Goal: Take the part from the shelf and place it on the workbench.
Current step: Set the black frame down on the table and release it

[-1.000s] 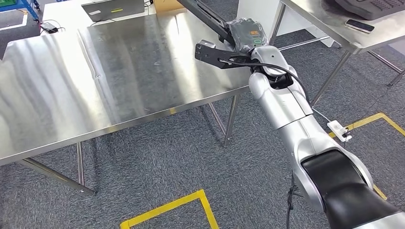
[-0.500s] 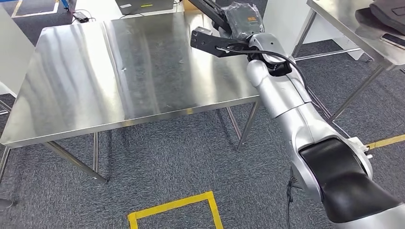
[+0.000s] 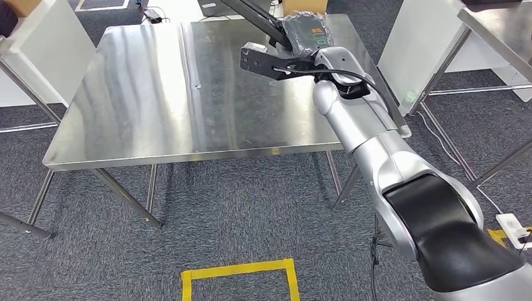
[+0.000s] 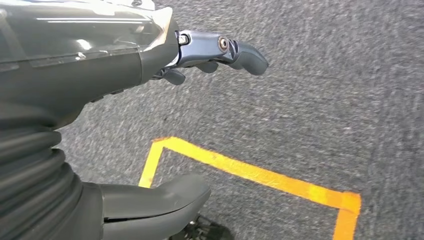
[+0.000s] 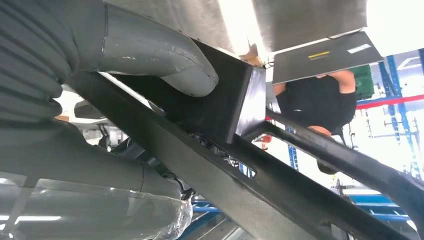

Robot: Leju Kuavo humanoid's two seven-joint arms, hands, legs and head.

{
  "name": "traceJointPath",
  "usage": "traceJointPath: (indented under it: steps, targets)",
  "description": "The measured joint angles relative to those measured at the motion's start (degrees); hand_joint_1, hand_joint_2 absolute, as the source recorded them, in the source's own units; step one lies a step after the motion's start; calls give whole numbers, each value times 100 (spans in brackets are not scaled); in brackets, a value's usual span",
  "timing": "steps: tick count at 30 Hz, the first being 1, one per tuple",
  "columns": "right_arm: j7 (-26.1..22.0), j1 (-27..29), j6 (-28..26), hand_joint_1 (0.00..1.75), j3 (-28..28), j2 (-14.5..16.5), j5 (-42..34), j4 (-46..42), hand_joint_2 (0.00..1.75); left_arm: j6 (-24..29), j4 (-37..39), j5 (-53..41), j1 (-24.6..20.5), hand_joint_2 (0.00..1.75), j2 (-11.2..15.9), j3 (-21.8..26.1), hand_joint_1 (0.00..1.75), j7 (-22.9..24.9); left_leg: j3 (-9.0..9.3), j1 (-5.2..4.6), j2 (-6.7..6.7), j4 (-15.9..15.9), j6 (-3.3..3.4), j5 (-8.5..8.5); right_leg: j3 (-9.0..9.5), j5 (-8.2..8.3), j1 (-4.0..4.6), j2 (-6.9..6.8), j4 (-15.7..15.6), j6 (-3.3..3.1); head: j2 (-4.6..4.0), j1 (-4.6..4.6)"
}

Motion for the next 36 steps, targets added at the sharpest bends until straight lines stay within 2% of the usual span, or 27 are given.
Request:
traceJointPath:
  steps: [2,3,4,5,6,7,8,10,11,13,15,18,25,29,36]
  targets:
    - [-21,-33,-39,175,11,61,-6,46,175,9,2,19,12,175,5,13,0,-5,-139,-3,257,273,-56,-174,17,13,-21,-43,-18,-97,0,-13]
    - [-27,-53,-55,175,15,80,-10,70,175,13,3,28,10,175,7,20,0,-10,-290,-2,417,584,-80,-332,21,11,-12,-59,-19,-130,0,-19]
    - [-33,-69,-68,175,19,92,-13,94,175,16,3,35,5,175,8,31,0,-14,-481,6,512,983,-100,-507,22,6,-4,-77,-19,-156,0,-24]
    - [-37,-82,-72,175,23,100,-14,119,175,17,3,40,2,175,9,44,0,-17,-673,17,554,1361,-115,-642,23,2,6,-96,-18,-167,0,-22]
    - [-40,-89,-73,175,29,108,-16,145,175,17,3,45,5,175,8,60,0,-19,-797,24,567,1588,-121,-688,25,-1,12,-117,-18,-171,0,-23]
    - [-51,-96,-73,175,34,116,-26,169,175,17,3,49,9,175,8,74,0,-19,-819,28,569,1605,-120,-632,28,-4,16,-135,-17,-173,0,-23]
    - [-68,-110,-73,175,38,126,-42,192,175,17,3,52,11,175,10,86,0,-19,-715,32,575,1378,-108,-478,33,-6,18,-149,-17,-174,0,-23]
    - [-114,-173,-73,175,43,145,-86,233,175,17,3,55,10,175,21,102,0,-19,-315,23,614,600,-64,-146,37,-15,36,-165,-16,-165,0,-22]
    - [-136,-219,-72,175,45,152,-103,251,175,17,3,57,8,175,25,106,0,-19,-143,11,631,283,-42,-56,29,-21,55,-171,-14,-154,0,-20]
    - [-175,-300,-64,175,50,153,-129,289,175,19,5,61,8,175,22,110,0,-19,4,-11,641,26,-41,-29,12,-37,118,-181,1,-142,0,-14]
    - [-200,-331,-57,175,55,142,-148,325,175,21,8,70,12,175,15,114,0,-19,11,-37,608,11,-47,-6,14,-40,143,-203,2,-141,0,-11]
    - [-225,-346,-40,175,58,134,-175,369,175,22,10,82,13,175,20,117,0,-19,9,-79,572,14,-8,-7,31,-32,128,-243,-33,-126,0,-11]
    - [-364,-440,97,175,59,72,-239,444,175,4,14,99,17,175,23,160,0,-7,-5,-99,558,14,49,6,44,0,113,-255,-78,-75,0,-12]
    - [-578,-500,226,175,71,-67,-363,473,175,-82,21,105,25,175,28,197,0,-2,-7,-109,557,15,63,14,43,8,100,-255,-79,-31,0,-12]
    - [-757,-518,384,175,82,-366,-524,471,175,-160,25,103,64,175,44,235,0,-2,-7,-108,557,16,70,18,43,11,101,-255,-79,-28,0,-12]
